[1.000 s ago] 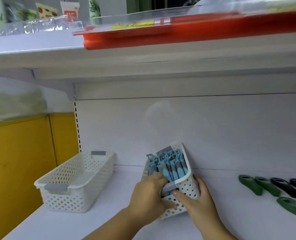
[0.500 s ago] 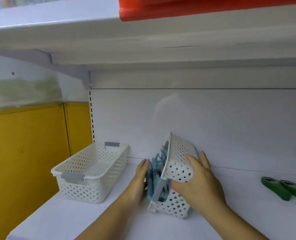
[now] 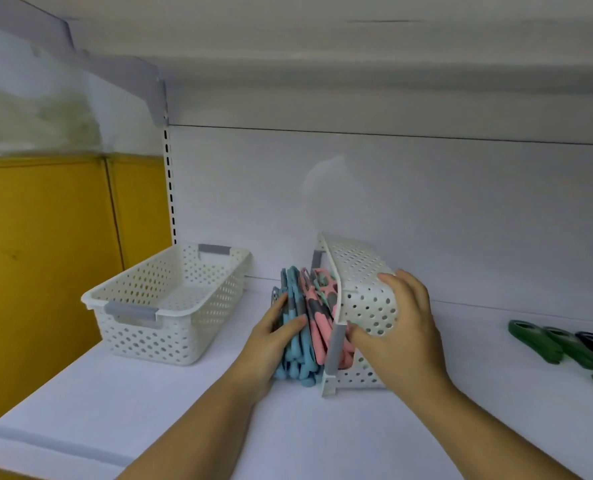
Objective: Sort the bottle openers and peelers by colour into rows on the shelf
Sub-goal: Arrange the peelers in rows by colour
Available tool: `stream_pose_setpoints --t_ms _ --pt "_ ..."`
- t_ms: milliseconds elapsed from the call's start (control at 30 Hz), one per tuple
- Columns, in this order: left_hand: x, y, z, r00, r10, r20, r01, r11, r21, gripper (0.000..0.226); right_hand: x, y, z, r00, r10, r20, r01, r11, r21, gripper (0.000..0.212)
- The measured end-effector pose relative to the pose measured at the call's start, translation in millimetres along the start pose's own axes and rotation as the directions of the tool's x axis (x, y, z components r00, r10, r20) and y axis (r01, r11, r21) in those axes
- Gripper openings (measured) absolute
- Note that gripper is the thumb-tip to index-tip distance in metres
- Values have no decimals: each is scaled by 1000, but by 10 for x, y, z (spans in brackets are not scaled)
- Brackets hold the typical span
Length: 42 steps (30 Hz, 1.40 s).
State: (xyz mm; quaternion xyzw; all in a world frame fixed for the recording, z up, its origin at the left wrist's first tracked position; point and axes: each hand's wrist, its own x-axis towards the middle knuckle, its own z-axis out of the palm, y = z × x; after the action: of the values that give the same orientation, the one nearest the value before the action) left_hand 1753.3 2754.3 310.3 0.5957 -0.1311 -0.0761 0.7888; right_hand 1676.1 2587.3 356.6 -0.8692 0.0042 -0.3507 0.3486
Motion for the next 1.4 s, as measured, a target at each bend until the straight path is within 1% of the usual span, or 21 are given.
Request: stream_pose_setpoints --t_ms 100,167,267,367,467,533,600,700,767,833,900,933,1000,1067,1100,1167,1200,1267,1333,1367,1400 --pt "-16 -44 36 1000 18 19 -21 984 178 63 67 -17 -215 990 -106 97 117 987 -110 75" --pt "-39 -48 80 999 37 31 -44 959 280 69 112 -62 -349 962 -190 193 235 941 -244 73" --pt "-69 -27 140 997 79 26 -83 898 433 67 158 -25 -516 909 -259 325 382 831 -405 73" --pt "-85 -32 157 996 88 13 -82 847 525 64 131 160 -717 868 -335 368 479 760 -438 73" --pt "-62 -41 190 996 81 26 -81 811 580 63 91 383 -949 874 -316 369 463 773 -434 73" --pt "-15 -37 224 998 44 37 -57 801 596 66 80 534 -1102 901 -302 310 418 796 -439 71" --pt "60 -25 253 999 -3 39 -21 802 597 77 72 668 -1251 945 -238 226 317 839 -442 68" --pt "142 -24 287 997 -51 61 2 788 615 88 70 827 -1456 991 -93 96 121 926 -357 67" --pt "174 -13 294 994 -79 80 5 744 668 94 69 886 -1577 999 -28 18 32 966 -255 68" --pt "228 12 274 990 -127 60 37 647 761 95 69 899 -1689 998 25 -54 -34 986 -166 67" --pt "265 51 244 984 -174 32 55 473 879 87 70 897 -1801 988 81 -131 -91 993 -76 65" --pt "259 81 239 979 -199 31 57 423 905 83 79 892 -1854 977 122 -176 -127 992 -19 63" --pt "229 119 237 972 -233 19 81 410 908 82 103 848 -1928 943 218 -252 -194 974 118 61" --pt "150 217 314 985 -170 11 47 335 941 73 124 775 -1918 919 283 -275 -201 935 291 57" --pt "111 302 378 998 -67 20 2 318 948 68 126 733 -1875 916 301 -265 -189 907 377 55" --pt "-41 575 625 988 141 65 -120 427 896 57 132 650 -1718 922 325 -211 -187 851 491 49" --pt "-148 758 773 974 195 114 -198 497 845 52 154 603 -1606 928 328 -178 -196 834 515 47" --pt "-388 1125 1039 948 151 280 -316 553 771 54 224 482 -1345 936 321 -149 -195 819 539 42" --pt "-546 1356 1222 916 37 398 -357 525 773 71 270 263 -1100 936 307 -174 -158 806 570 44" --pt "-594 1440 1254 915 11 404 -360 472 804 77 275 115 -970 933 303 -194 -136 797 589 46" --pt "-633 1510 1252 918 29 395 -373 401 837 74 274 -28 -831 932 297 -206 -114 784 610 49"
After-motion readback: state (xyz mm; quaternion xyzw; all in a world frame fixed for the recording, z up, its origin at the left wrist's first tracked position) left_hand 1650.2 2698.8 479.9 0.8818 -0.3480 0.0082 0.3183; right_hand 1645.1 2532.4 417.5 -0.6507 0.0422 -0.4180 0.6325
